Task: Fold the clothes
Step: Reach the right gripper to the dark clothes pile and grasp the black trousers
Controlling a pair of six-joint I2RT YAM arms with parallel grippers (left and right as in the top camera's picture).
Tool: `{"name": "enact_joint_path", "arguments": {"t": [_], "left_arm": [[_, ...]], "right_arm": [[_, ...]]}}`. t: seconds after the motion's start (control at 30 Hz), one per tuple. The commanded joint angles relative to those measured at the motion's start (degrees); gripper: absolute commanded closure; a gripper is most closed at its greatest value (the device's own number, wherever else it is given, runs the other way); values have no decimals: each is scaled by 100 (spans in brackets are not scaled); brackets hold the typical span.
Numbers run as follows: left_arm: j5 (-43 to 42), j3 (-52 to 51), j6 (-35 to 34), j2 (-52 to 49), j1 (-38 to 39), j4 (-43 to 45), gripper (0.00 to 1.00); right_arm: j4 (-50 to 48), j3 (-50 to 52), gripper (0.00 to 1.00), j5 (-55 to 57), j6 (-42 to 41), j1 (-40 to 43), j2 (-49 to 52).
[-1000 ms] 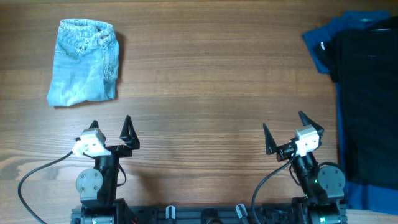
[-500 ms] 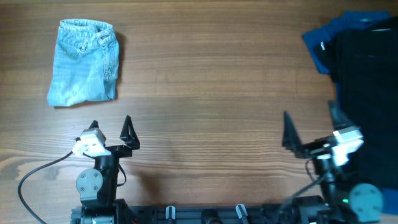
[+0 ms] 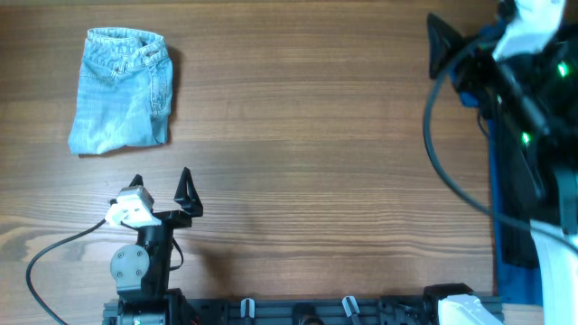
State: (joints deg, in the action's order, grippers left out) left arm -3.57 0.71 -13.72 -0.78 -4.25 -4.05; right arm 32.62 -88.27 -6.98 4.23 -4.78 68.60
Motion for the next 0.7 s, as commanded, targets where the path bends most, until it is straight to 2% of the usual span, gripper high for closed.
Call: {"name": "enact_joint_path", "arguments": {"t": [0.0, 0.17, 0.3, 0.4, 0.47, 0.67], "left_arm": [[-68, -35, -46, 39, -33, -4, 0], [-68, -35, -46, 39, -33, -7, 0], [-68, -35, -46, 39, -33, -7, 0], [-68, -35, -46, 39, -33, -4, 0], [-68, -35, -46, 39, -33, -4, 0], [-68, -35, -46, 39, -33, -7, 0]], "right_arm": [[374, -98, 0, 581, 354, 37, 485], [474, -98, 0, 2347, -520, 424, 1244], [350, -98, 1, 3012, -612, 901, 1873], [219, -98, 7, 3119, -608, 1281, 2277], [-13, -98, 19, 3121, -608, 1609, 2632], [-614, -98, 24, 3101, -570, 1888, 3434]]}}
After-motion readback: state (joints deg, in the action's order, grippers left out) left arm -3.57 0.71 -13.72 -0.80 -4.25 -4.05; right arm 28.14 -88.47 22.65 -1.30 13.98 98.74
